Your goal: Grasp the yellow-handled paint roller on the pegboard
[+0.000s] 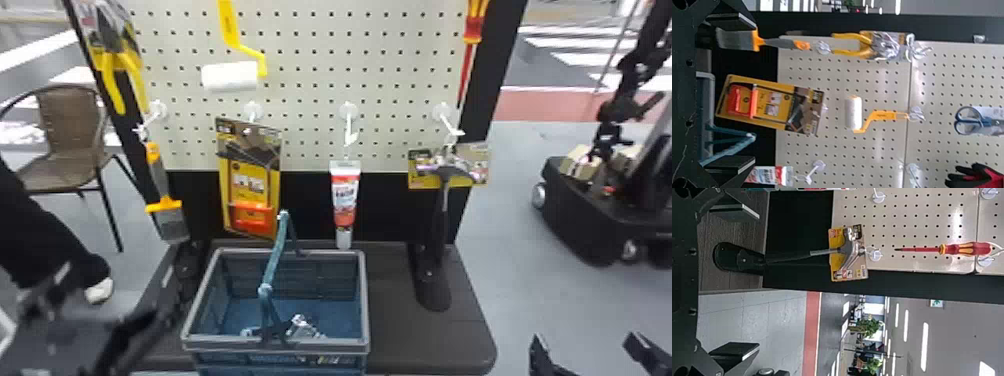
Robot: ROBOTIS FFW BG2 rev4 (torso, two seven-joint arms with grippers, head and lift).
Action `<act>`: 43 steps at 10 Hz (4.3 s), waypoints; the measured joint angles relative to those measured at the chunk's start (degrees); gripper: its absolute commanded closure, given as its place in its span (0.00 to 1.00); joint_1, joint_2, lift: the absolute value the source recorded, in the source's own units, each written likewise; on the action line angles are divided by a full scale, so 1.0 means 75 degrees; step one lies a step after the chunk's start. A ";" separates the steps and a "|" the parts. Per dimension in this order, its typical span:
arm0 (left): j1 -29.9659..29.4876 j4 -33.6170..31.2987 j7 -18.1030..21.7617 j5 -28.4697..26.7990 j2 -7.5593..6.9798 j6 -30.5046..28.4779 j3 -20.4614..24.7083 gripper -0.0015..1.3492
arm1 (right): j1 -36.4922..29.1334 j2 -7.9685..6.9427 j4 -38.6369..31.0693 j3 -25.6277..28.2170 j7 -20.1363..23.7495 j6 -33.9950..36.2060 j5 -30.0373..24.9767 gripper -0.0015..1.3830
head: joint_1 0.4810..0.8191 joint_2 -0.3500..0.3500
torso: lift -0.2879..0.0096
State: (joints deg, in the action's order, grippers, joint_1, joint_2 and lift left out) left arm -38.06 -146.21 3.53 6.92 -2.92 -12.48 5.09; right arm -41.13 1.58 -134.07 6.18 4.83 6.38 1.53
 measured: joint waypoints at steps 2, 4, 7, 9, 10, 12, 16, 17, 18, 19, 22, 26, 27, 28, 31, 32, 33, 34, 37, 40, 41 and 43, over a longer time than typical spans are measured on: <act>0.1010 -0.0823 0.0506 -0.0077 -0.0044 -0.1611 0.0407 0.08 | 0.0023 0.0000 0.0030 -0.0006 0.0006 0.0004 0.0021 0.10 | 0.20 0.50 | 0.63; 0.1792 -0.0983 0.0896 -0.0131 -0.0081 -0.2303 0.0856 0.08 | 0.0043 0.0000 0.0036 -0.0020 0.0012 0.0005 0.0029 0.10 | 0.20 0.50 | 0.63; 0.3114 -0.0706 0.1455 -0.0750 -0.0294 -0.2705 0.1338 0.08 | 0.0142 0.0000 0.0056 -0.0039 0.0127 0.0005 0.0022 0.10 | 0.20 0.50 | 0.63; 0.4026 0.0234 0.1889 -0.0219 -0.0492 -0.2460 0.1605 0.08 | 0.0262 0.0001 0.0140 -0.0090 0.0211 0.0009 0.0017 0.10 | 0.20 0.50 | 0.63; 0.4391 0.0650 0.1991 0.0161 -0.0635 -0.2296 0.1701 0.08 | 0.0311 0.0001 0.0173 -0.0132 0.0239 0.0019 0.0007 0.10 | 0.20 0.50 | 0.63; 0.5026 0.1083 0.1984 0.0523 -0.0857 -0.2082 0.1745 0.08 | 0.0312 0.0000 0.0182 -0.0155 0.0272 0.0057 -0.0006 0.10 | 0.20 0.50 | 0.63; 0.6334 0.2711 0.2681 0.1685 -0.1545 -0.2313 0.1774 0.08 | 0.0353 0.0000 0.0146 -0.0182 0.0293 0.0087 -0.0028 0.10 | 0.20 0.50 | 0.63; 0.6506 0.3287 0.2892 0.2091 -0.1777 -0.2225 0.1769 0.08 | 0.0361 0.0000 0.0135 -0.0198 0.0293 0.0087 -0.0029 0.10 | 0.20 0.50 | 0.63; 0.6695 0.3832 0.3155 0.2367 -0.1915 -0.2101 0.1757 0.08 | 0.0372 -0.0002 0.0131 -0.0210 0.0293 0.0087 -0.0029 0.10 | 0.20 0.50 | 0.63; 0.6961 0.4304 0.3494 0.2434 -0.1973 -0.2034 0.1726 0.09 | 0.0377 -0.0008 0.0128 -0.0214 0.0296 0.0087 -0.0029 0.10 | 0.20 0.50 | 0.63; 0.8094 0.5403 0.4244 0.2245 -0.2133 -0.2266 0.1269 0.10 | 0.0440 -0.0011 0.0147 -0.0269 0.0307 0.0087 -0.0052 0.10 | 0.20 0.50 | 0.63; 0.9388 0.6522 0.5142 0.1974 -0.2185 -0.2763 0.0618 0.11 | 0.0580 -0.0003 0.0189 -0.0308 0.0372 0.0087 -0.0078 0.10 | 0.20 0.50 | 0.63; 0.9626 0.6740 0.5269 0.1962 -0.2178 -0.2865 0.0437 0.11 | 0.0613 -0.0001 0.0207 -0.0308 0.0382 0.0087 -0.0085 0.10 | 0.20 0.50 | 0.63; 0.9852 0.6970 0.5372 0.1961 -0.2195 -0.2915 0.0220 0.11 | 0.0636 0.0006 0.0228 -0.0308 0.0390 0.0087 -0.0087 0.10 | 0.20 0.50 | 0.63; 1.0513 0.7908 0.5741 0.2129 -0.2350 -0.2967 -0.0451 0.11 | 0.0700 0.0050 0.0276 -0.0326 0.0399 0.0087 -0.0089 0.10 | 0.20 0.50 | 0.63; 1.0718 0.7965 0.5753 0.1973 -0.2372 -0.2974 -0.0612 0.11 | 0.0715 0.0066 0.0276 -0.0329 0.0399 0.0087 -0.0093 0.10 | 0.20 0.50 | 0.63; 1.0922 0.7998 0.5753 0.1889 -0.2376 -0.2975 -0.0750 0.11 | 0.0729 0.0077 0.0278 -0.0331 0.0404 0.0087 -0.0097 0.10 | 0.20 0.50 | 0.63; 1.1102 0.8075 0.5752 0.1863 -0.2376 -0.2964 -0.0876 0.11 | 0.0745 0.0086 0.0285 -0.0342 0.0410 0.0087 -0.0099 0.10 | 0.20 0.50 | 0.63; 1.1374 0.8670 0.5907 0.2209 -0.2238 -0.2755 -0.1037 0.11 | 0.0853 0.0149 0.0335 -0.0400 0.0410 0.0087 -0.0099 0.10 | 0.20 0.50 | 0.63; 1.1825 0.9390 0.6359 0.2173 -0.2161 -0.2538 -0.1374 0.41 | 0.0918 0.0173 0.0353 -0.0431 0.0410 0.0087 -0.0108 0.10 | 0.20 0.50 | 0.63; 1.1989 0.9640 0.6526 0.2165 -0.2119 -0.2434 -0.1472 0.42 | 0.0927 0.0180 0.0358 -0.0436 0.0410 0.0087 -0.0110 0.10 | 0.20 0.50 | 0.63; 1.2213 0.9878 0.6695 0.2150 -0.2048 -0.2336 -0.1642 0.69 | 0.0949 0.0188 0.0373 -0.0437 0.0410 0.0087 -0.0121 0.10 | 0.20 0.50 | 0.63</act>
State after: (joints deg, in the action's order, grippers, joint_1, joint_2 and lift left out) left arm 53.53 -72.12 53.74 23.04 -18.28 -30.00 -7.23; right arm -34.01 2.99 -131.28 2.90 7.91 7.03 0.62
